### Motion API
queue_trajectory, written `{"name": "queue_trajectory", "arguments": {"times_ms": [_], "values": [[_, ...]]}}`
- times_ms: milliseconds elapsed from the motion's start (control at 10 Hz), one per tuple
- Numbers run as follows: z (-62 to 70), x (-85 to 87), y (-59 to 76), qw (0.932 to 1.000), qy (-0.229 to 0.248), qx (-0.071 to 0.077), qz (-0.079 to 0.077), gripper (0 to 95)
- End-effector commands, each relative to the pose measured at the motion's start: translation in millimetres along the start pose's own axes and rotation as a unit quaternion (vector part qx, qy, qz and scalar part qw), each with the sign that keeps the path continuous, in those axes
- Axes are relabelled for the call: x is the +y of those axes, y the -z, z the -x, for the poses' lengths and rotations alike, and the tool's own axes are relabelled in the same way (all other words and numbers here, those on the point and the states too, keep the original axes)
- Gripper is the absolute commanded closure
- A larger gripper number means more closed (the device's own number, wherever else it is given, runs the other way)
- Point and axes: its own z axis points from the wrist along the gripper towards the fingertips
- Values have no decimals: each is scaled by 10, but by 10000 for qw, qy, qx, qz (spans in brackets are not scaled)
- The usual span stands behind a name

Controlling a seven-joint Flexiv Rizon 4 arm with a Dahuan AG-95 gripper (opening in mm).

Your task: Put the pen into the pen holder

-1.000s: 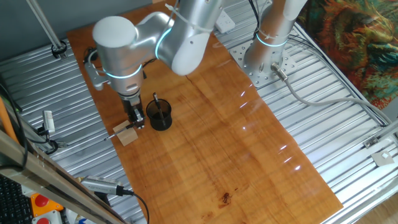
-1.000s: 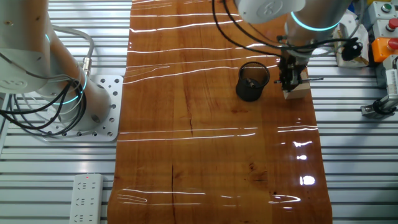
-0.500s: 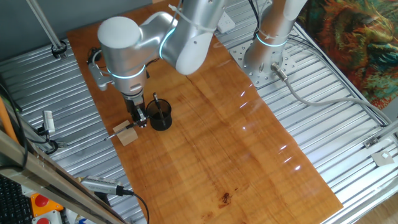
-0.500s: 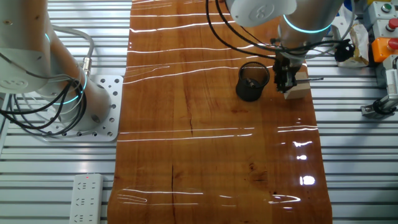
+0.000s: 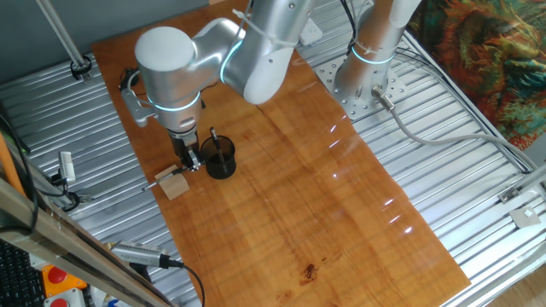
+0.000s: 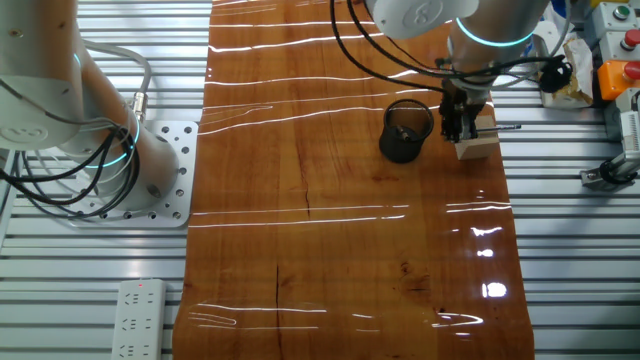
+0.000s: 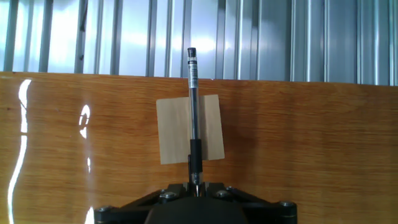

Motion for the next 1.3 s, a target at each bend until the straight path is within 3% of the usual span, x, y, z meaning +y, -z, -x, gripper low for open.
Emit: {"name": "queue_trajectory", "arguments": {"times_ms": [100, 200, 400, 500, 600, 700, 900, 1000, 1100, 1200, 1300], "values": [[0, 11, 85, 10000, 34, 62, 14, 950], [-1, 24, 262, 9998, 128, 153, 3, 950], [-9, 44, 439, 9995, 210, 230, -10, 950], [-18, 61, 557, 9992, 214, 341, 3, 950], [-27, 72, 633, 9985, 222, 495, 13, 950], [-42, 84, 713, 9968, 203, 768, 46, 950], [-102, 80, 754, 9927, 188, 1184, 89, 950], [-157, 70, 760, 9905, 182, 1360, 105, 950], [-312, 44, 767, 9859, 191, 1655, 136, 950], [-492, 19, 768, 9841, 227, 1754, 155, 950], [-617, 12, 794, 9841, 243, 1750, 150, 950]]}}
